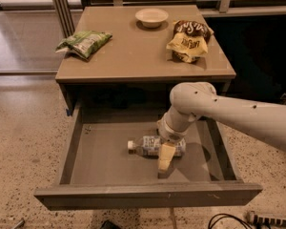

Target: Place blue plastic bottle into top drawer

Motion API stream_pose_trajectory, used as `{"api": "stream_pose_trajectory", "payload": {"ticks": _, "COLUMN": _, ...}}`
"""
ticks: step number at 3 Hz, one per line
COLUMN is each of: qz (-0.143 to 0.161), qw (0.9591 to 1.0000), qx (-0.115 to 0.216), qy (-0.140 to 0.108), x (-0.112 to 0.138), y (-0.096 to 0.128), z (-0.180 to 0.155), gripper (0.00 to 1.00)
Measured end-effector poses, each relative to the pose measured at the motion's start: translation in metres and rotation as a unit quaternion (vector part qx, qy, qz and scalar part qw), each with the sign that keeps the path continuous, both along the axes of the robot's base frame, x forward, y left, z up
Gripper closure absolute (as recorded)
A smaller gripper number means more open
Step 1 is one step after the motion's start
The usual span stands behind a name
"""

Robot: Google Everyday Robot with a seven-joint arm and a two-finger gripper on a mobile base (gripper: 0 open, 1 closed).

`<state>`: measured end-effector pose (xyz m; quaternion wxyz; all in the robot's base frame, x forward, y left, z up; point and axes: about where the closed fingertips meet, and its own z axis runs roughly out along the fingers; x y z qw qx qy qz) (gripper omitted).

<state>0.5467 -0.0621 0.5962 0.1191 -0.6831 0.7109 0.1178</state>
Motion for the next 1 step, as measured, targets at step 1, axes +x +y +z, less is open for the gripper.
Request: {"api": "stream_pose_trajectory", "payload": {"ticks": 1, "qz": 0.0, "qw": 1.0, "qx": 0.0, "qy": 0.0, "x": 0.0, "y": 0.0, "z": 0.0, "gripper": 0.0}}
